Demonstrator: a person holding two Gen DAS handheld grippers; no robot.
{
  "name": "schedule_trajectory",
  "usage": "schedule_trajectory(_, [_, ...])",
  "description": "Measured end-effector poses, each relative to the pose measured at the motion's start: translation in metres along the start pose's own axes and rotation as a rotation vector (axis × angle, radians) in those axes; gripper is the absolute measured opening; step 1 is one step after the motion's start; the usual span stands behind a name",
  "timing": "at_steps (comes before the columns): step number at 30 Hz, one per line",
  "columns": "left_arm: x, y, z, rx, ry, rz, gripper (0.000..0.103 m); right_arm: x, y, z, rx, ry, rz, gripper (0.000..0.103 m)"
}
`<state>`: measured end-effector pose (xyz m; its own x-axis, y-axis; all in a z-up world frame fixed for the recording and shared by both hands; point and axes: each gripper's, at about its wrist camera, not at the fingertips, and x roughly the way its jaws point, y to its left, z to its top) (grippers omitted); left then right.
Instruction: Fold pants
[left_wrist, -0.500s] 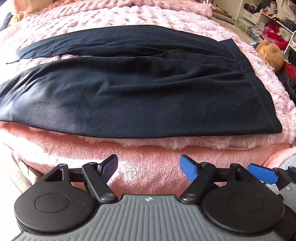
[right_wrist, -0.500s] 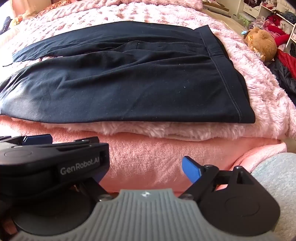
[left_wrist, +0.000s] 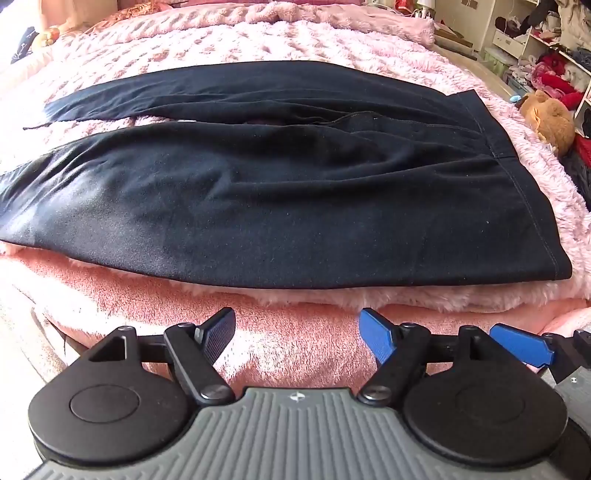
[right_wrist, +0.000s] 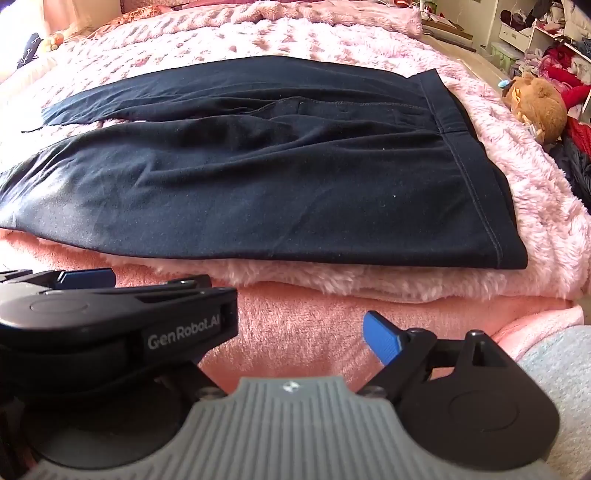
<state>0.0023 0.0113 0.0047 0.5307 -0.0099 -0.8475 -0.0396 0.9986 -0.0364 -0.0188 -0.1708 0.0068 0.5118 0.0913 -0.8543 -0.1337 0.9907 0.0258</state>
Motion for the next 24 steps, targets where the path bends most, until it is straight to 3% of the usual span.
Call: schedule_trajectory(24, [-0.007, 0.006, 0.003, -0.009, -0.022, 0.005, 0.088, -0.006, 0.011, 0.004, -0.002, -0.016, 0.018, 0.081])
